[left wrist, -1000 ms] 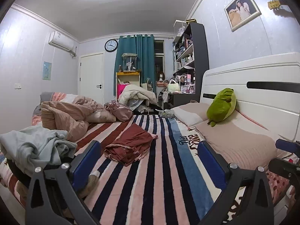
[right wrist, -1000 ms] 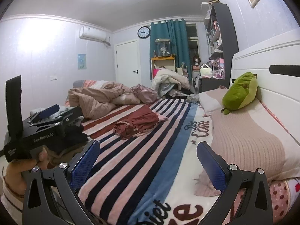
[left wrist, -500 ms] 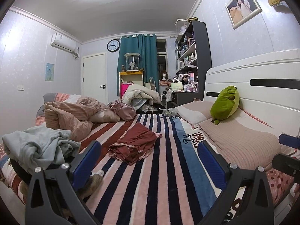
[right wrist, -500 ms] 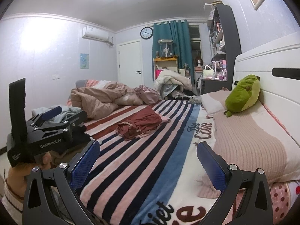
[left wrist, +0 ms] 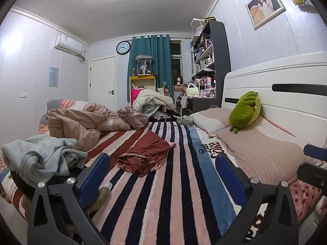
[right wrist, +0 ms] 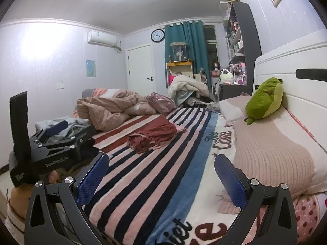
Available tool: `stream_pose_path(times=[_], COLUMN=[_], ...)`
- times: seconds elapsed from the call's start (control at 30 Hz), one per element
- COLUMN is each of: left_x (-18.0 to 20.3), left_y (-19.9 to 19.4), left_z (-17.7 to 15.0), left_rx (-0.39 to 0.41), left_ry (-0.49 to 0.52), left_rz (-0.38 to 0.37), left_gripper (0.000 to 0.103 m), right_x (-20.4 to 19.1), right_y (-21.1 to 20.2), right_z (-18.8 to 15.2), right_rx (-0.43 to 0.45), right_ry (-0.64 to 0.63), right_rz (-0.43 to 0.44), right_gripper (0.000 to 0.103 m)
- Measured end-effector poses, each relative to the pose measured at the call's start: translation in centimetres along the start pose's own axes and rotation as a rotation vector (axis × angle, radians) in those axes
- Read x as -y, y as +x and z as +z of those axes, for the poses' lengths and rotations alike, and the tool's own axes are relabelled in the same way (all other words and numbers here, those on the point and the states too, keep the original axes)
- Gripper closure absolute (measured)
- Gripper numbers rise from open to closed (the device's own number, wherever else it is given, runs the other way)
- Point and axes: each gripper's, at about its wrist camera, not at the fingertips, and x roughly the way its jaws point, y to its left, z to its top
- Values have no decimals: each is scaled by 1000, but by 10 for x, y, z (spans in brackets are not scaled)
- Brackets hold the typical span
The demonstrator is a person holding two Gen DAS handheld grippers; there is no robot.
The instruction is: Fold small clothes
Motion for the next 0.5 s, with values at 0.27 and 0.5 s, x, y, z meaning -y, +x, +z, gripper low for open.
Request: stream_pose_path(times=[0.27, 0.5], left_x=[0, 0], left_y=[0, -1], left_z=[0, -1], left_rx=[5, 5], left_ry=[6, 3], left_rz=[7, 8], left_gripper=[1, 1], right_x=[1, 0], right_y=[0, 0], right_z=[0, 0], right_rx=[0, 2], right_ry=[4, 6], right_rz=[2, 2], right_gripper=[0, 0])
